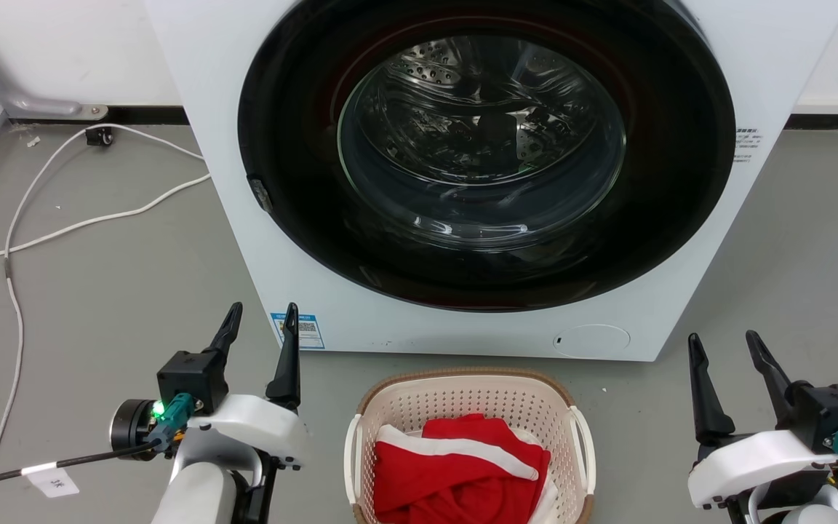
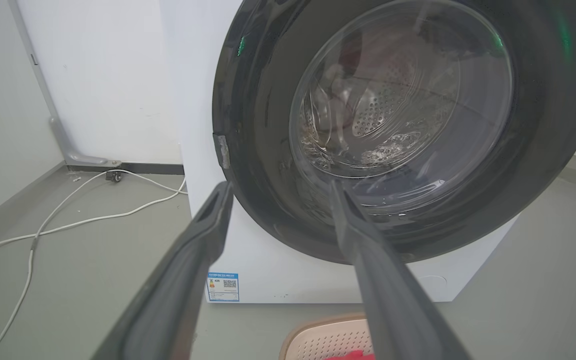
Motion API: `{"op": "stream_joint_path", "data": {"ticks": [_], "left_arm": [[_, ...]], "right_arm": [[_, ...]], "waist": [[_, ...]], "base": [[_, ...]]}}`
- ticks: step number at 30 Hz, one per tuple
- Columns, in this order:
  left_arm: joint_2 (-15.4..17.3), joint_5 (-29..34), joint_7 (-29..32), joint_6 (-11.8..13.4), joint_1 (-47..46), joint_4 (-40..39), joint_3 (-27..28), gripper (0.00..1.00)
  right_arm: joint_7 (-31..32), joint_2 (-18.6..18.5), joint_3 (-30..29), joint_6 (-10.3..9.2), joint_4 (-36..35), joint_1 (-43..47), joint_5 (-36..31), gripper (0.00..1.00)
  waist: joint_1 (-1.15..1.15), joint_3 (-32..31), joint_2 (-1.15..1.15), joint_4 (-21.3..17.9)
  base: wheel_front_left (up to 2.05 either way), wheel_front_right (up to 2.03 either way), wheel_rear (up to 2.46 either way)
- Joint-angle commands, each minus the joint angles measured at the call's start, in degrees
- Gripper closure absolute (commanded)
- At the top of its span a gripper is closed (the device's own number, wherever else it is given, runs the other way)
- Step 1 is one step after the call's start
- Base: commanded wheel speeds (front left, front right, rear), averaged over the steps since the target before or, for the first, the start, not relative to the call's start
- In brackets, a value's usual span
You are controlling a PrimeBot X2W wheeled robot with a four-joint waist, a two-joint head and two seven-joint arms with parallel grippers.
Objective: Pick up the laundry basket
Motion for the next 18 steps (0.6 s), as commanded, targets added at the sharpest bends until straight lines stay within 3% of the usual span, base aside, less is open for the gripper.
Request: {"op": "stream_joint_path", "data": {"ticks": [1, 18], "left_arm": [[0.08, 1.13, -0.48, 0.24, -1.03, 0.03, -0.21, 0.00], [-0.45, 6.35, -2.21, 0.41, -1.38, 1.90, -0.19, 0.00]], "right_arm": [[-0.59, -0.01, -0.08, -0.02, -0.15, -0.37, -1.40, 0.00], [-2.03, 0.00, -1.13, -0.03, 1.59, -0.27, -4.60, 0.00]], "waist": [[0.00, 0.01, 0.00, 0.02], [0.00, -0.06, 0.00, 0.29]], "base": [[0.00, 0.00, 0.00], [0.00, 0.00, 0.00]]}}
